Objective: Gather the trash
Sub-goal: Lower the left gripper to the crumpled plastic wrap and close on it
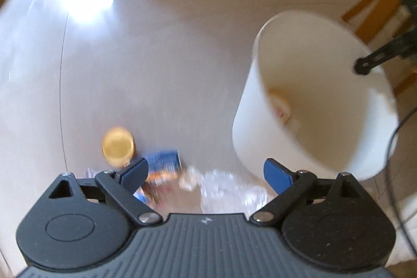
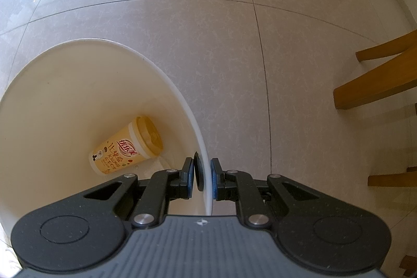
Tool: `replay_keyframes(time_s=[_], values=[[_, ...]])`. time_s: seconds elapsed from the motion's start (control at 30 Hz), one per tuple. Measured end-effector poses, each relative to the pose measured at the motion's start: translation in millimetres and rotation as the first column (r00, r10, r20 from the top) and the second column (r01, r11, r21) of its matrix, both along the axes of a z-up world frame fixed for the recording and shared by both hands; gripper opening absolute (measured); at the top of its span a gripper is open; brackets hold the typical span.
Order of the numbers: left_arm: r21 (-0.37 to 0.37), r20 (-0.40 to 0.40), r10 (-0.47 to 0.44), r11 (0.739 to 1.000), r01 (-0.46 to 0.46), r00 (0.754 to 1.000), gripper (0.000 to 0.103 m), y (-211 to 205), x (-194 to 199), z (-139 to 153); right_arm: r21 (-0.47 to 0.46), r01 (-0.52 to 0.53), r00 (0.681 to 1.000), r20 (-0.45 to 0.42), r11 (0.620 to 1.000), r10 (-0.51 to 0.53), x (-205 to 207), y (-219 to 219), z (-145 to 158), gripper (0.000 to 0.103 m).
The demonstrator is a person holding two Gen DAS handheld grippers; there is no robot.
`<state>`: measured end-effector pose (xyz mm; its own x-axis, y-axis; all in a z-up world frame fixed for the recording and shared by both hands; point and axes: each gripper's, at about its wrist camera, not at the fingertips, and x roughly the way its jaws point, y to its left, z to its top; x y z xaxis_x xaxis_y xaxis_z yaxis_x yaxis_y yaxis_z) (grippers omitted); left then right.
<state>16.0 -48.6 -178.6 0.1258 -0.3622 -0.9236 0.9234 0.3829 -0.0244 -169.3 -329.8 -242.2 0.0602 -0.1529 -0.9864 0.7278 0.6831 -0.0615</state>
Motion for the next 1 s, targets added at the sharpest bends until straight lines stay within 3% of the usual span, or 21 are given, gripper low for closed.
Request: replay_keyframes(time_s=[0.17, 0.5, 0.67, 0.83, 1.0], values=[[0.052, -0.066, 0.111, 0.993, -0.107, 0.992, 0.095, 19, -5, -49, 0.000, 0.005, 1.000, 0.000, 1.000, -0.005, 1, 1, -1, 0.016], [0.028, -0.147, 0.148, 0.989, -0.146, 0.978, 0.096, 27, -54, -98, -0.003, 0.007, 1.000, -0.001, 1.000, -0.007, 1, 2, 0, 0.016], [0.021, -0.219, 0.188, 0.982, -0.188, 0.957, 0.096, 35, -66, -130, -0.006, 0.006, 1.000, -0.002, 1.000, -0.006, 0, 2, 0, 0.016], [0.045, -0.233, 0.219, 0.976, -0.215, 0.947, 0.096, 36, -74, -159, -0.008, 0.006, 1.000, -0.002, 1.000, -0.006, 1, 2, 0, 0.016], [0.060, -0.309, 0.258, 0.966, -0.252, 0.915, 0.096, 32, -68, -182, -0.010, 0.006, 1.000, -0.004, 1.000, -0.006, 1, 3, 0, 0.016]])
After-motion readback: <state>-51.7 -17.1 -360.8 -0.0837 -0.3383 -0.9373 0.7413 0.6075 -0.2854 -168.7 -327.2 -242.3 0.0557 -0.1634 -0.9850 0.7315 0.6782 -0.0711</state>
